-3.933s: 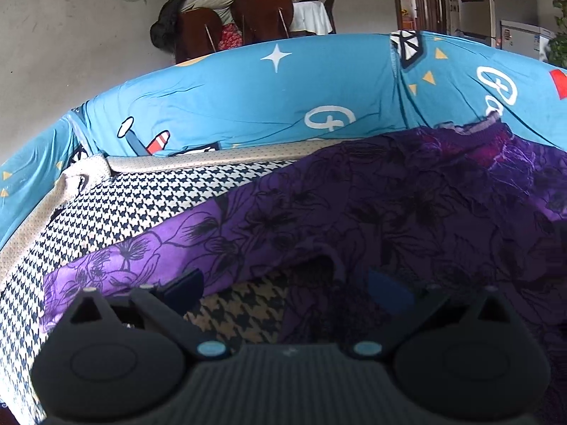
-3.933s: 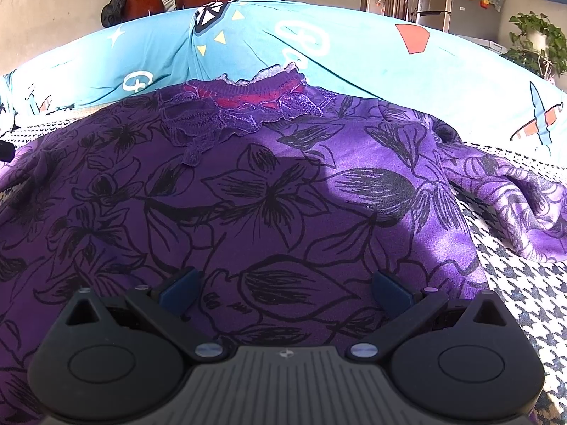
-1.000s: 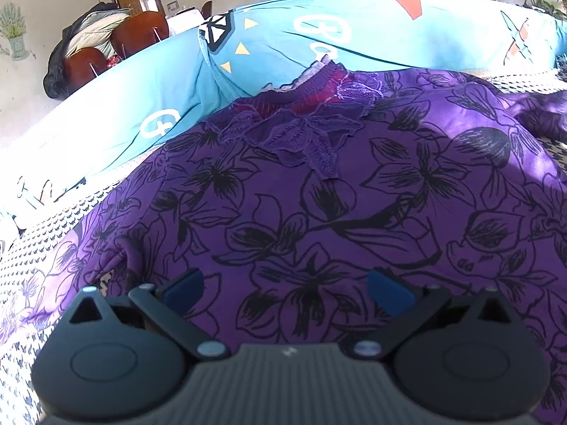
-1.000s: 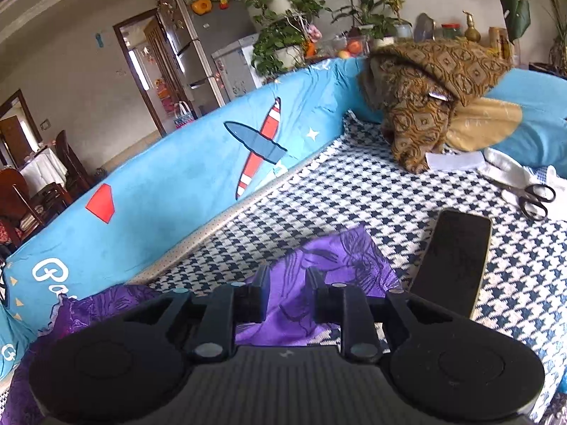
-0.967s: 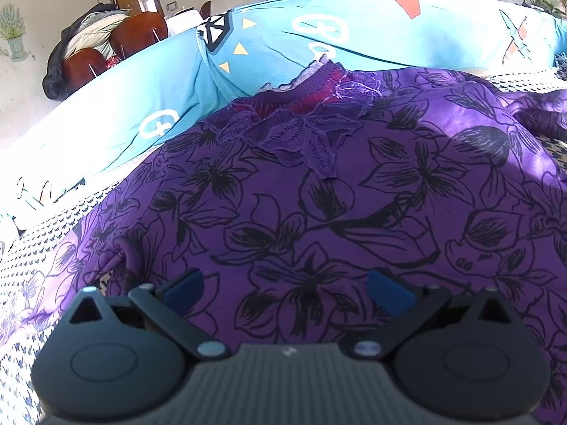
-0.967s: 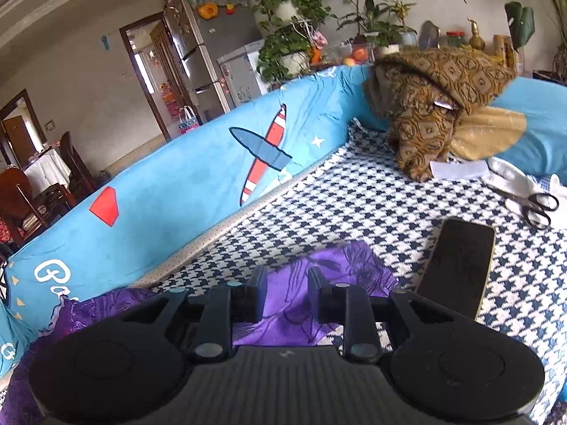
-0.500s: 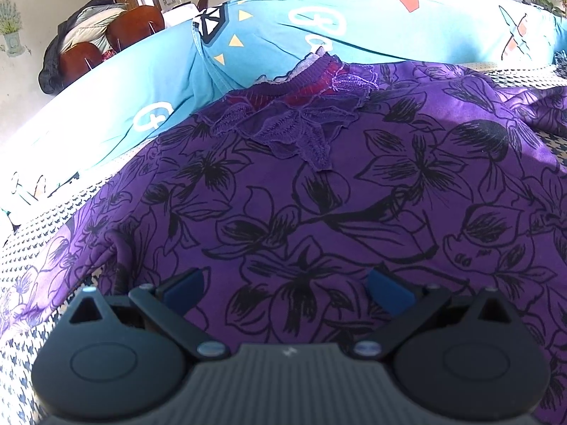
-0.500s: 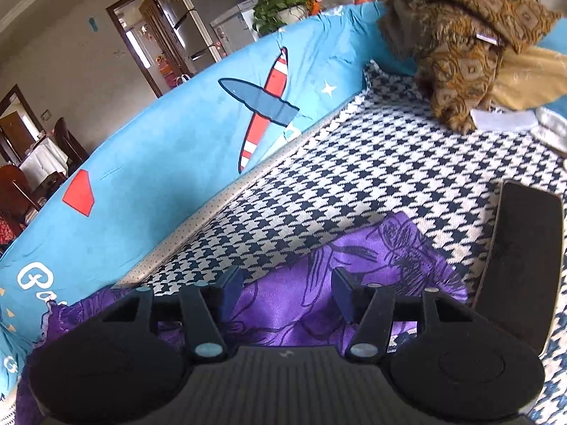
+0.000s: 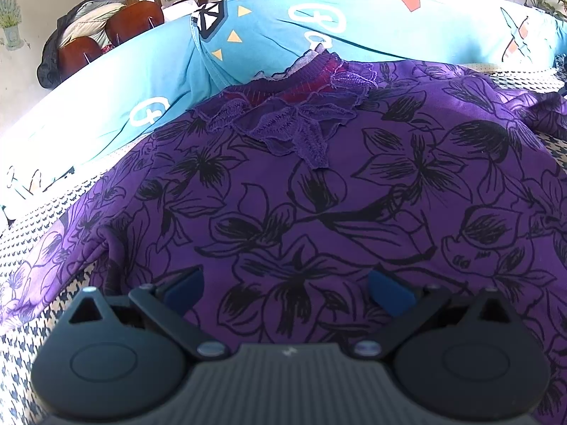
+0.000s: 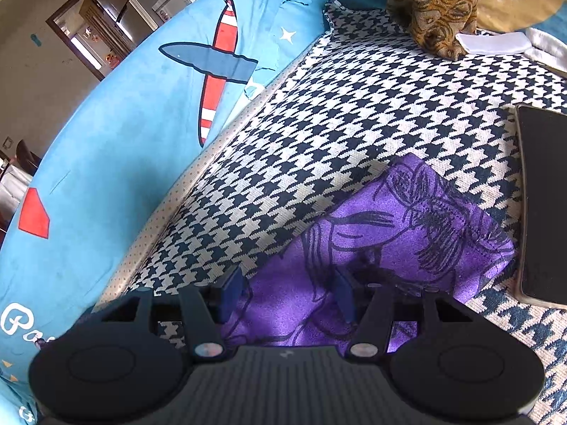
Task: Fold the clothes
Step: 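Grasp the sleeve end again with the right gripper and lift it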
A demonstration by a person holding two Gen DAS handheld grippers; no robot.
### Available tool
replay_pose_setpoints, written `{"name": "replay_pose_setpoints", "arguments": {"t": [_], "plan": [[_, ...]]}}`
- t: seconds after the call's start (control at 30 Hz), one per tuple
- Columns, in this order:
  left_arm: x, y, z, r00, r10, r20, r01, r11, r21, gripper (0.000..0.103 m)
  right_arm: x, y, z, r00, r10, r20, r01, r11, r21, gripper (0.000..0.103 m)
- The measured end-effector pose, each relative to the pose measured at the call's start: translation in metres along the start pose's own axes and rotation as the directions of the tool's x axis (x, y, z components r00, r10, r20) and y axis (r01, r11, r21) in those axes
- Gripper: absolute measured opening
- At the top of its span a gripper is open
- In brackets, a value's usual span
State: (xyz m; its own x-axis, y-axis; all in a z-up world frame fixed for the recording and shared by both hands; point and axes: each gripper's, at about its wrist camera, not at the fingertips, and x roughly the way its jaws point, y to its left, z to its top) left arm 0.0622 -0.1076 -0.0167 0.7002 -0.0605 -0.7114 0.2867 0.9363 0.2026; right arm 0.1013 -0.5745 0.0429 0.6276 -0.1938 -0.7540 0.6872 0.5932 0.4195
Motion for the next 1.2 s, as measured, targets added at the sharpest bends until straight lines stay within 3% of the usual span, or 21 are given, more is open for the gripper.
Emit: {"name": "replay_pose_setpoints", "arguments": {"t": [0.17, 0.47, 0.53, 0.6, 0.7, 0.9, 1.03, 1.17, 1.2], "plan": [[0.001, 0.001, 0.000, 1.000, -0.006, -0.002, 0.006, 1.000, -0.011, 0.103, 0.002, 0.003, 0.004, 1.000, 0.012, -0.001, -0.012, 0.999, 0.029, 0.056], [0.004, 0.002, -0.001, 1.000, -0.015, -0.005, 0.015, 0.999, -0.029, 0.103, 0.008, 0.016, 0.000, 0.999, -0.048, 0.025, 0.049, 0.997, -0.052, 0.056], [0.004, 0.003, -0.001, 1.000, -0.018, -0.006, 0.017, 0.999, -0.033, 0.103, 0.009, 0.017, -0.001, 0.998, -0.048, 0.039, 0.050, 0.997, -0.060, 0.051], [0.004, 0.003, -0.002, 1.000, -0.020, -0.006, 0.019, 0.999, -0.038, 0.103, 0.009, 0.018, -0.001, 0.997, -0.048, 0.053, 0.051, 0.996, -0.068, 0.031], [0.005, 0.003, -0.001, 1.000, -0.023, -0.008, 0.023, 0.999, -0.045, 0.103, 0.009, 0.020, -0.002, 0.996, -0.047, 0.075, 0.053, 0.995, -0.081, 0.012], [0.007, 0.004, -0.001, 0.999, -0.030, -0.010, 0.030, 0.998, -0.059, 0.103, 0.002, 0.030, 0.000, 0.990, 0.030, 0.136, -0.014, 0.993, -0.119, 0.007], [0.009, 0.005, 0.000, 0.999, -0.036, -0.011, 0.035, 0.997, -0.071, 0.103, -0.012, 0.042, 0.003, 0.969, 0.131, 0.210, -0.099, 0.983, -0.156, 0.007], [0.010, 0.005, 0.000, 0.999, -0.042, -0.013, 0.041, 0.996, -0.080, 0.103, -0.043, 0.052, 0.010, 0.911, 0.251, 0.329, -0.199, 0.963, -0.182, 0.006], [0.010, 0.005, 0.000, 0.999, -0.043, -0.013, 0.042, 0.996, -0.081, 0.103, -0.051, 0.053, 0.011, 0.901, 0.240, 0.362, -0.182, 0.965, -0.187, 0.006]]}}
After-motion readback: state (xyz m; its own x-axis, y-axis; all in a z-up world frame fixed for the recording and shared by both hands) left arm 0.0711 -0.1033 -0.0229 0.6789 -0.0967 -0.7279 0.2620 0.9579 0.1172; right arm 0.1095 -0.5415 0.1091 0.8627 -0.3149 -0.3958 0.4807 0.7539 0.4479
